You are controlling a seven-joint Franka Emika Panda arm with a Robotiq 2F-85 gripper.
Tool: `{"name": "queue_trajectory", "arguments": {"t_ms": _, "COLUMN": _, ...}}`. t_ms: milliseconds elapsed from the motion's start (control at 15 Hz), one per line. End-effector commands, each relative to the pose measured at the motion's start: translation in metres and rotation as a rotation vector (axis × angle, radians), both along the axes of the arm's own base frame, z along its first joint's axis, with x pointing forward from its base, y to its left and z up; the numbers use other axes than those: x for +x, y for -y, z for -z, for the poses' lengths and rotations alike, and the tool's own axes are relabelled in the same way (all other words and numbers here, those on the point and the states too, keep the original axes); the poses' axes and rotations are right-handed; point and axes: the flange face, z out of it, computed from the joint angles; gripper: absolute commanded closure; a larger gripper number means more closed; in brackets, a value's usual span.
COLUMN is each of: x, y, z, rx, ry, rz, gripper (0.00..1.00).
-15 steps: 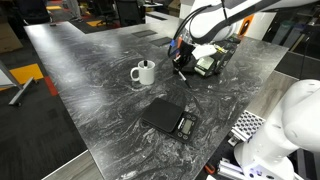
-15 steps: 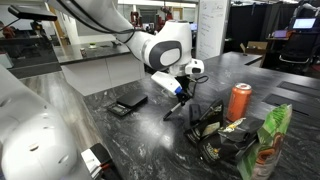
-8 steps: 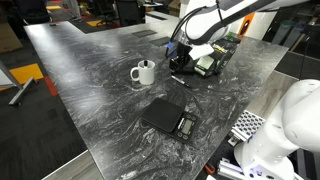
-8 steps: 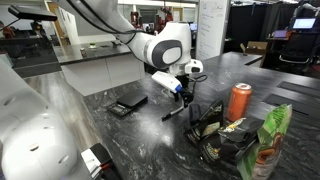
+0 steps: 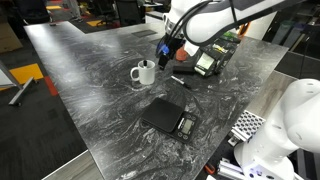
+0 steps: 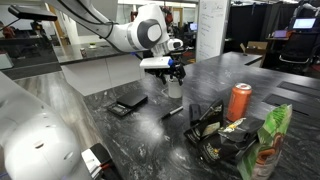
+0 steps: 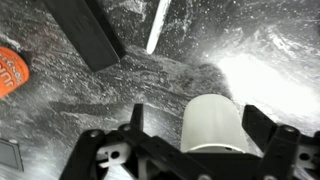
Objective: Pick the markers in the cup and put them on the counter, then pick the cup and put it on the black object
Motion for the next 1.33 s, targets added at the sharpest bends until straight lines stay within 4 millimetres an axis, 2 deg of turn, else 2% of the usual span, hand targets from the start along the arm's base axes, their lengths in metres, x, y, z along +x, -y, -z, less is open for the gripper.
{"name": "queue_trajectory", "arguments": {"t_ms": 0, "x": -0.002, "y": -0.019, "z": -0.018, "rx": 0.031, "ry": 0.018, "rz": -0.141, "gripper": 0.0}}
{"name": "queue_trajectory", "arguments": {"t_ms": 200, "x": 0.001, "y": -0.022, "z": -0.025, "rx": 0.085, "ry": 0.046, "rz": -0.224, "gripper": 0.0}}
{"name": "queue_trajectory", "arguments": {"t_ms": 533, "x": 0.018, "y": -0.02, "z": -0.032, "rx": 0.068, "ry": 0.08, "rz": -0.329, "gripper": 0.0}}
{"name": "queue_trajectory", "arguments": {"t_ms": 1200, "x": 0.061, "y": -0.033, "z": -0.007, "rx": 0.072, "ry": 0.015, "rz": -0.436, "gripper": 0.0}}
{"name": "queue_trajectory", "arguments": {"t_ms": 1267, "x": 0.064, "y": -0.033, "z": -0.005, "rx": 0.071, "ry": 0.011, "rz": -0.436, "gripper": 0.02}}
